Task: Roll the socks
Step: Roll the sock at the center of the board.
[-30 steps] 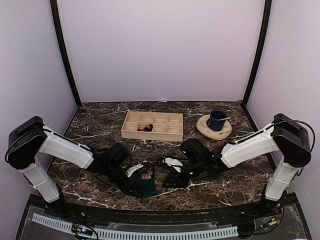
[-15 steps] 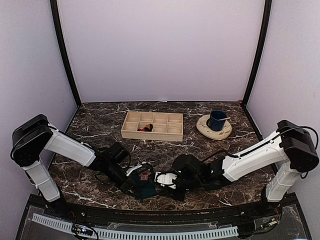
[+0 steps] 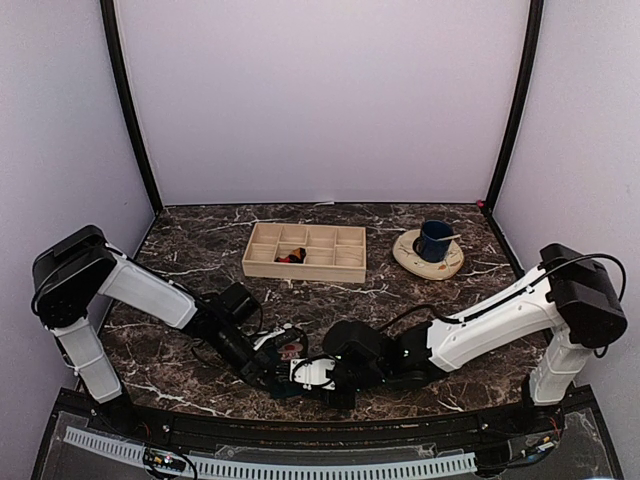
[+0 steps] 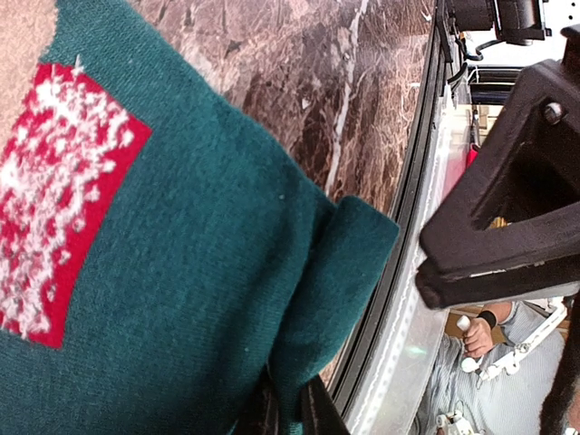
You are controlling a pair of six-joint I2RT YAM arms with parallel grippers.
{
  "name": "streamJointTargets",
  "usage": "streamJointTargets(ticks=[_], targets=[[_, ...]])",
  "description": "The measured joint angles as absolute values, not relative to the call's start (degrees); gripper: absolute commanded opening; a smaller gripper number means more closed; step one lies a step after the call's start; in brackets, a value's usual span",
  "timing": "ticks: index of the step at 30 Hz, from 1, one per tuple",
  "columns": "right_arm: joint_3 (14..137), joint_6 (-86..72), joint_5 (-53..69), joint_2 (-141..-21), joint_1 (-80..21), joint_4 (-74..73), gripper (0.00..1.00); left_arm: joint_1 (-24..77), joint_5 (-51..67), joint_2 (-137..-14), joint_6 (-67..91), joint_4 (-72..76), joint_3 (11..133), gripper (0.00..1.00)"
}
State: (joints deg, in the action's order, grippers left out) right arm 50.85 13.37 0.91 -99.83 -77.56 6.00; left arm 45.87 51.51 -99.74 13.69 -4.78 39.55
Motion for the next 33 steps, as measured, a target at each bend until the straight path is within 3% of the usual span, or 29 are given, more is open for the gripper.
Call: streamJointTargets(ticks=[14,33], targets=[[53.1,16.9,-1.4,-103.4,-77.9,5.5,0.36,45.6,53.5,-101.0,12.7,-5.9,40.2,0.10],[53.5,18.2,-0.6,-105.6,-76.9,4.6,0.30,45.6,54.3,-101.4,12.1,-6.2,40.4,0.10]])
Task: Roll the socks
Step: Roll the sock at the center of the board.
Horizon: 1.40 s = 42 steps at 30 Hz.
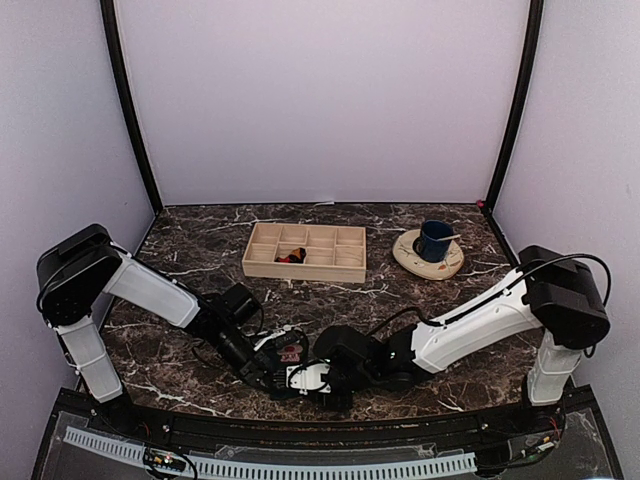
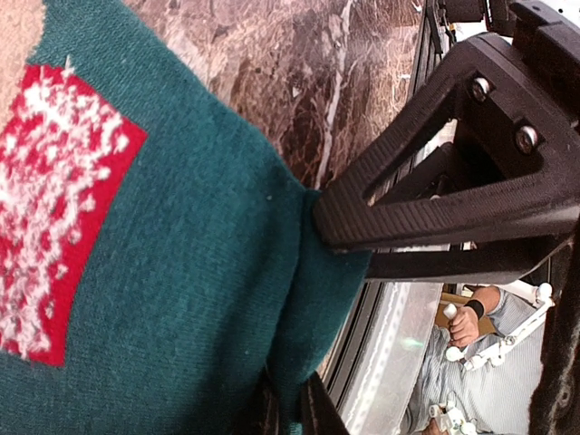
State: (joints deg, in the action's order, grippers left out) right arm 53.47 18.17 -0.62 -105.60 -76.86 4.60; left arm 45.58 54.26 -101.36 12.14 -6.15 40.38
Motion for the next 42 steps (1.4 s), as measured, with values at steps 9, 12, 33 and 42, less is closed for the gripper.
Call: streamJointTargets(ticks=[9,12,33,42], targets=[[54.6,18.6,2.0,-106.7,-75.4,3.8,0.20,45.6,54.5,-101.4,11.7,-6.9,40.6,0.10],[55.3,18.8,3.1,-107.1,-75.1,3.3,0.16,45.6,54.6,-101.6,11.6,-7.3,40.9,0.11],[56.3,15.7,8.6,-107.5,-73.3,1.3,0.00,44.9,48.1,-95.7,12.0,-10.0,41.5,0.32],[59.3,10.6,13.9,-108.4,-70.7,-3.8,0.00,44.0,42.0,-89.8,12.8,-10.5,41.2,0.34]])
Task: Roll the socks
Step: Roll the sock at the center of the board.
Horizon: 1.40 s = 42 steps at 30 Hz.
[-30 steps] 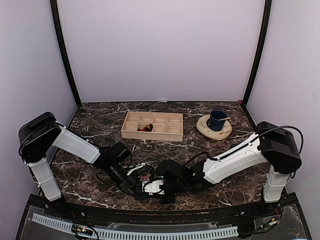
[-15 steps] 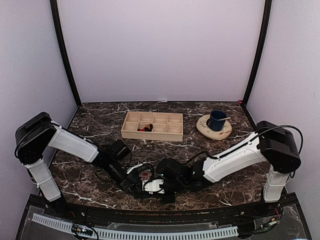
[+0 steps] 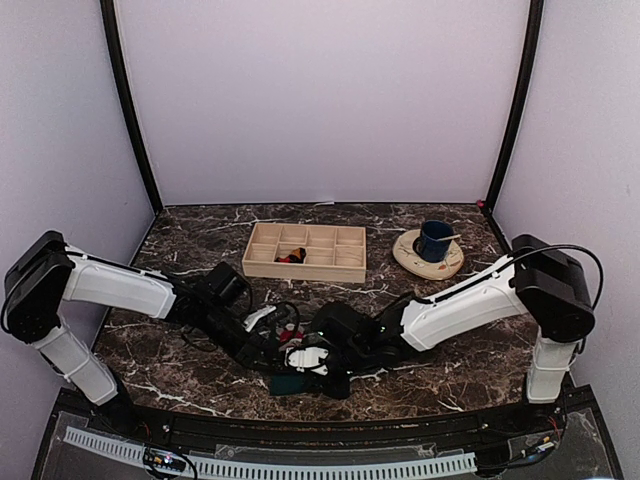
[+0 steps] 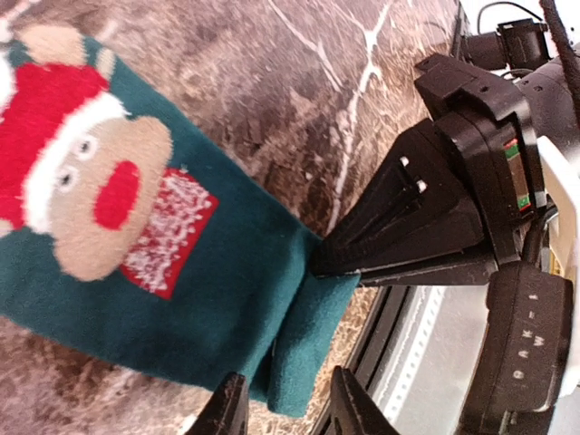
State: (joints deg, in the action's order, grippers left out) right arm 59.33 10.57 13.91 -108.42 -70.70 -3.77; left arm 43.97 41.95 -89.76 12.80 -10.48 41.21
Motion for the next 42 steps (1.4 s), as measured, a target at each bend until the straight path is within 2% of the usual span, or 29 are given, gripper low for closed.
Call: streamJointTargets(ticks=[9,21,33,42], targets=[[64.0,6.1,23.0,-111.3,-67.0,-8.9,0.00,43.9,33.3,-84.4,14.5,-9.3,37.5,0.40],[72.9,1.5,36.6,-117.2,-62.5,-16.3,0.00,44.6,22.8,-73.5,16.9,-3.2,31.0,0.40],[74.4,-2.5,46.5,-121.0,-59.1,-19.7,0.00,55.0,14.3,-72.4,14.7,0.7,29.9,0.41],[76.6,-3.7,50.2,-123.0,-58.2,-21.4,0.00,58.3,13.0,-72.2,11.5,3.1,28.2,0.42]])
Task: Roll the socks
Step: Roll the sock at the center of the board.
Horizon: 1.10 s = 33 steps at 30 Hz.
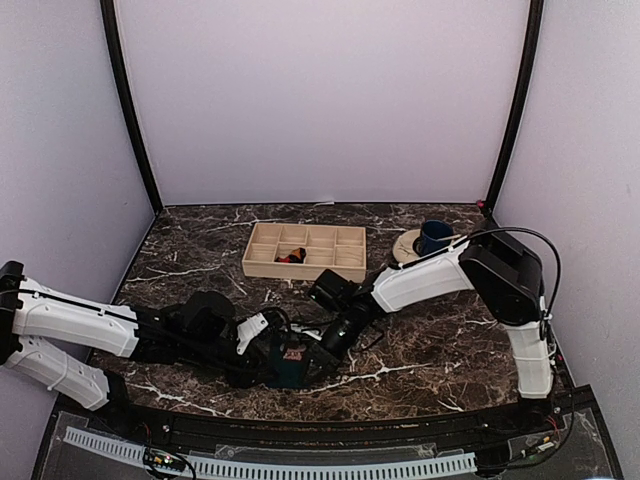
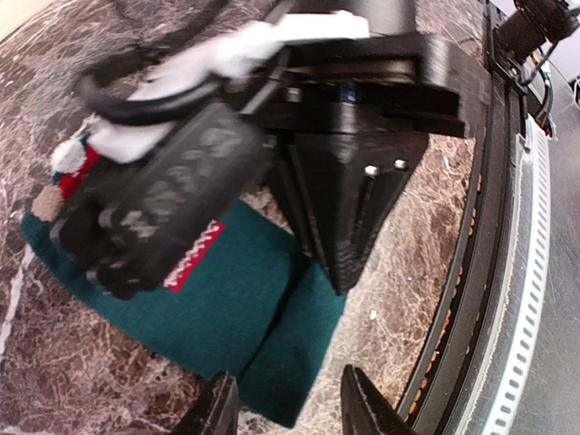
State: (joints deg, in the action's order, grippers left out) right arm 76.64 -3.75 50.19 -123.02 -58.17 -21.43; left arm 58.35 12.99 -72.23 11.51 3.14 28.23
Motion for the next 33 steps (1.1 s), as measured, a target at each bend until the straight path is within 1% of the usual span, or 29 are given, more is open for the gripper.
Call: streamJointTargets(ticks=[8,12,17,29,33], targets=[[78.1,-3.8,51.5,-123.9,-57.7,-22.9,0.00,61.5,12.8,-72.5,8.1,3.4,28.2,0.42],[78.2,-3.8,52.0,-124.4,-57.6,-23.5,0.00,63.0,12.2,-74.7,6.5,3.2,28.3,0.42],[78.6,-3.7,52.6,-124.7,-57.6,-24.3,0.00,65.1,9.7,-77.6,4.7,3.1,29.2,0.42],[78.8,-3.5,53.4,-125.1,-57.6,-25.3,0.00,67.6,2.3,-79.2,0.9,2.9,30.9,0.42],[78.8,-3.5,53.9,-125.2,-57.6,-25.6,0.00,67.8,1.5,-79.7,0.0,2.9,31.0,0.39]])
